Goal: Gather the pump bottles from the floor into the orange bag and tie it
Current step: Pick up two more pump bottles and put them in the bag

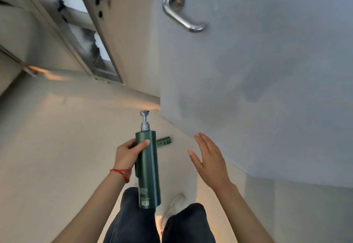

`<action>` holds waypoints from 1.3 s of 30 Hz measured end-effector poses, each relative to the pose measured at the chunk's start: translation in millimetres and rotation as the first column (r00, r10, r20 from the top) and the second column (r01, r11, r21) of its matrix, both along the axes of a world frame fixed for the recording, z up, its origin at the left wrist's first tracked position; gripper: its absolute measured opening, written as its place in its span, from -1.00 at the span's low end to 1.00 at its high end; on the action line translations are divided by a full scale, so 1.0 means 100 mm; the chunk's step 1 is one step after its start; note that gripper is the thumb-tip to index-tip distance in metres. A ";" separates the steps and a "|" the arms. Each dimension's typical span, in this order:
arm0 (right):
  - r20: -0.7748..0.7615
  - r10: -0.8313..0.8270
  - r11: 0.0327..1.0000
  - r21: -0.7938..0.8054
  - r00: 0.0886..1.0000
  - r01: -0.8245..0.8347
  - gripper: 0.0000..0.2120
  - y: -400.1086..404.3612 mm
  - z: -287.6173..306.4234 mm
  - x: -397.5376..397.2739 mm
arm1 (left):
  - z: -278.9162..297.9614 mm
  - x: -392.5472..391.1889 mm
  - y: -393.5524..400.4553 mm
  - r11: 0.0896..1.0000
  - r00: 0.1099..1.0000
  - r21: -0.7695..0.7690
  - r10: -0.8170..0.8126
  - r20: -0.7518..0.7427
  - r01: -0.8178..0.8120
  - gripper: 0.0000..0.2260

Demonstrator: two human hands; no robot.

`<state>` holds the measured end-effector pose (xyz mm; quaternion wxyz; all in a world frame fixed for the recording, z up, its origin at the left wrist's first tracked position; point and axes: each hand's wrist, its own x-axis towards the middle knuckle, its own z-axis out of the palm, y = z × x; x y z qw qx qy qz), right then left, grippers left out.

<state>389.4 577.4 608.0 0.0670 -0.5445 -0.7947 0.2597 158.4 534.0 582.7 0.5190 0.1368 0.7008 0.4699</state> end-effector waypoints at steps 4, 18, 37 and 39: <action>-0.004 0.171 0.984 -0.049 0.985 -0.171 -0.52 0.19 -0.20 -0.44 | -0.10 -0.41 -0.32 0.979 0.980 -0.041 0.200 -0.022 -0.201 -0.90; -0.013 0.400 0.886 -0.252 0.916 -0.390 -0.52 0.76 -1.69 -1.81 | -1.38 -1.22 -0.77 0.853 0.875 -0.205 0.481 -0.051 -0.480 -0.89; 0.079 0.625 0.698 -0.503 0.777 -0.511 -0.49 1.42 -6.48 -2.25 | -5.47 -0.98 -0.43 0.735 0.766 -0.283 0.643 0.002 -0.616 -0.95; 0.105 0.666 0.672 -0.515 0.739 -0.533 -0.44 1.44 -6.78 -2.22 | -5.74 -0.91 -0.52 0.719 0.755 -0.303 0.656 0.001 -0.625 -0.90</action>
